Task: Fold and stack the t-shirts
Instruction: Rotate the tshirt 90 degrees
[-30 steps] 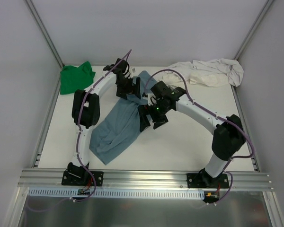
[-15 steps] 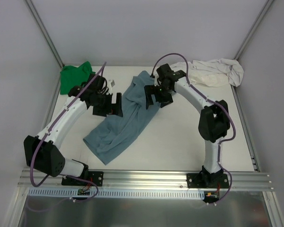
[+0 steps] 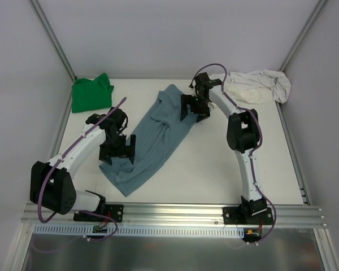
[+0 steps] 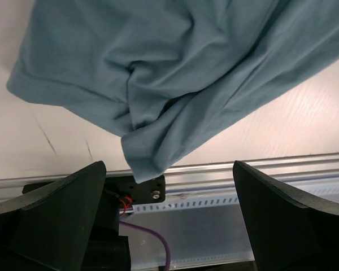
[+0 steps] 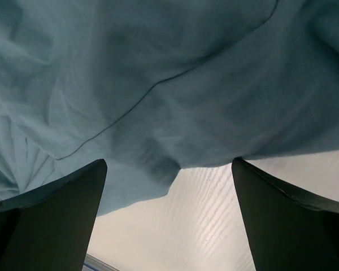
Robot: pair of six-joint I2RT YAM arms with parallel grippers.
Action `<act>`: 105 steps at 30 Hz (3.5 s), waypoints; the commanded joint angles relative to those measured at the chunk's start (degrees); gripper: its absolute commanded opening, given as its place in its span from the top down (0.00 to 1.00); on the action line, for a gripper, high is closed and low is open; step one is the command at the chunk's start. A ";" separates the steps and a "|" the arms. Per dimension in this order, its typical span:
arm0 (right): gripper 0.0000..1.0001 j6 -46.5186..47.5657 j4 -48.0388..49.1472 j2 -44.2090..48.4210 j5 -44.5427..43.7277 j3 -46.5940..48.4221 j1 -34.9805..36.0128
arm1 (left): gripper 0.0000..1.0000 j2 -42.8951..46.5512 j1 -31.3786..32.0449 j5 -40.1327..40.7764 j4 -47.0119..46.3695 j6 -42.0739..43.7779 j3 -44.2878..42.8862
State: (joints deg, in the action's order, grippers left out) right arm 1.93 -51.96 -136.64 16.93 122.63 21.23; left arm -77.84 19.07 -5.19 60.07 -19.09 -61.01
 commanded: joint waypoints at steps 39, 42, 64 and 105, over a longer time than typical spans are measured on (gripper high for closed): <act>0.00 -4.31 4.24 -1.09 6.80 3.85 -3.83 | 0.01 -15.23 4.04 -4.83 9.80 3.89 -9.48; 0.01 -4.31 4.50 -0.65 6.71 3.06 -3.92 | 0.01 -16.54 5.79 -4.57 9.19 3.36 -8.42; 0.01 -4.66 6.26 1.20 8.38 1.21 -5.50 | 0.01 -28.94 14.41 16.95 7.43 1.16 -7.54; 0.00 -6.95 8.37 5.48 11.64 0.96 -6.73 | 0.01 -30.96 14.94 23.03 5.15 -0.42 -6.13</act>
State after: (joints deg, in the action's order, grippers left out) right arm -4.56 -44.42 -138.56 28.34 123.46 14.24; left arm -108.77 33.45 19.53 65.67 -19.00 -66.98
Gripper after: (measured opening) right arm 0.993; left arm 0.987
